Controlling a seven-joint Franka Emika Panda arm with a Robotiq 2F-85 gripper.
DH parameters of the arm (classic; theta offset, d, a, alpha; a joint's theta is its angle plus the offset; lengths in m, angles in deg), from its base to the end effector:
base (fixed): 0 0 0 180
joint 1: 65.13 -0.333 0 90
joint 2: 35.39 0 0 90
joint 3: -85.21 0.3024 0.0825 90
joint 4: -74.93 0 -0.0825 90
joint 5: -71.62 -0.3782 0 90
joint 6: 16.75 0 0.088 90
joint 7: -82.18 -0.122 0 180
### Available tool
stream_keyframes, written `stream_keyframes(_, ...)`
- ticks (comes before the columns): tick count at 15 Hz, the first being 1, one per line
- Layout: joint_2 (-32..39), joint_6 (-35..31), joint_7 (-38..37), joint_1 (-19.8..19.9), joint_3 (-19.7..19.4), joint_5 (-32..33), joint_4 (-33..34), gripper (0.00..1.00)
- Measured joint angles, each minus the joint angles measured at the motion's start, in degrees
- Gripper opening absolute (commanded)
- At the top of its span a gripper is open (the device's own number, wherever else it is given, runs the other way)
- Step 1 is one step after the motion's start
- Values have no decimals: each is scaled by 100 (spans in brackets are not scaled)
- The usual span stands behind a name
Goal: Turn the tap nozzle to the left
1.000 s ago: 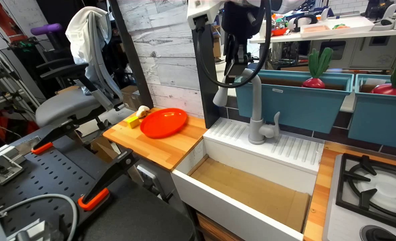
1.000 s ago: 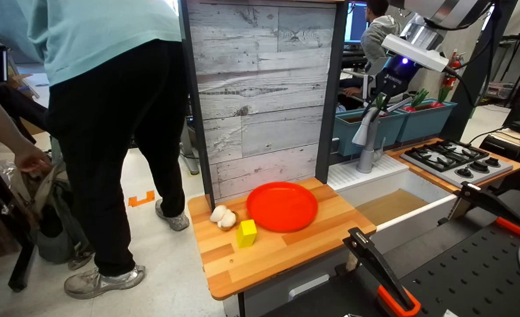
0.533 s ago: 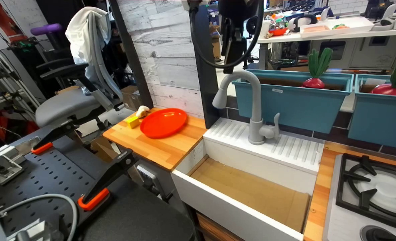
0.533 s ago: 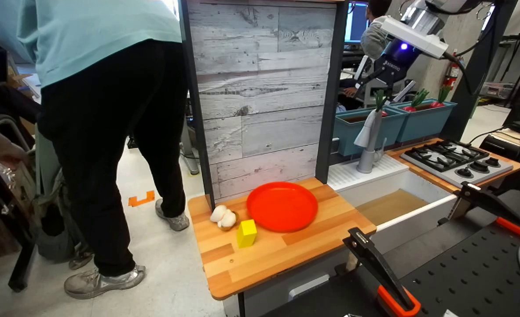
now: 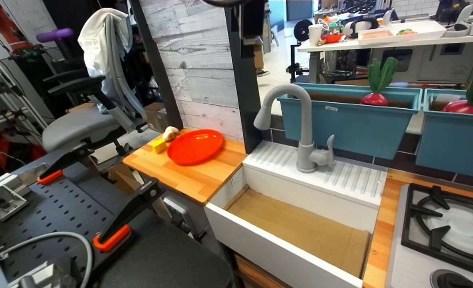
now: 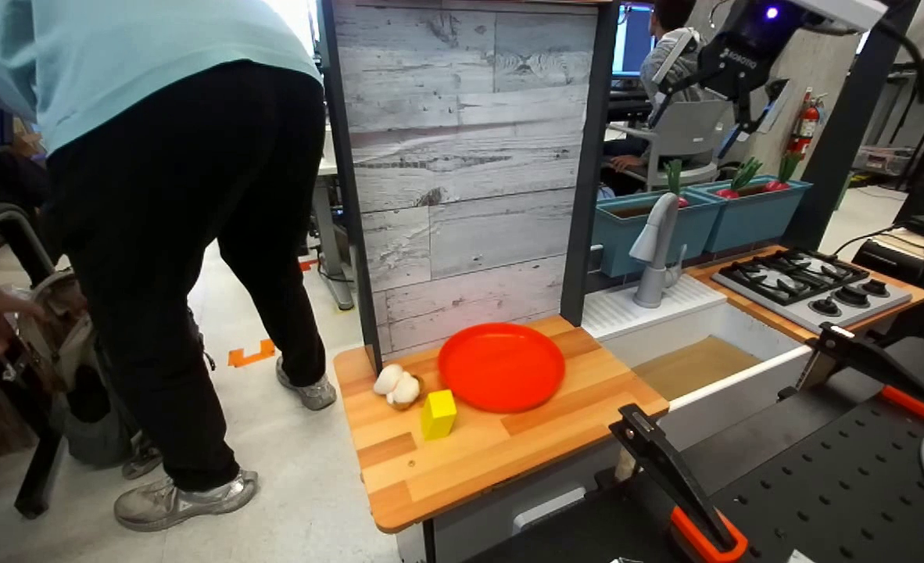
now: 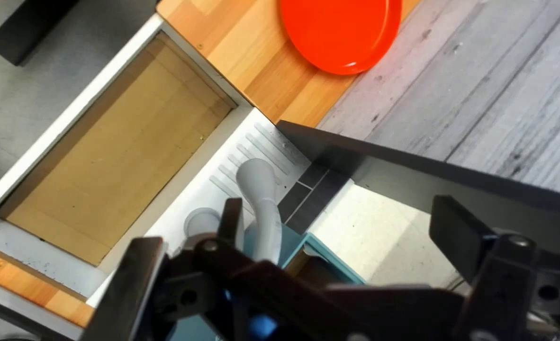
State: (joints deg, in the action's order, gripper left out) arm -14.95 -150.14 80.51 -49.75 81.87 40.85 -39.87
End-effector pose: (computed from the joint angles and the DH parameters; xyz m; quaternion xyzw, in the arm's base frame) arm 0.5680 -0.1766 0.2552 -0.9185 0.3518 -0.0131 0.1801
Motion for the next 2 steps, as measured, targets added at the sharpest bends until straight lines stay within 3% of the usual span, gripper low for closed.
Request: stream_keyframes(2,-493,-92,366,-27,-12,237,-616,100)
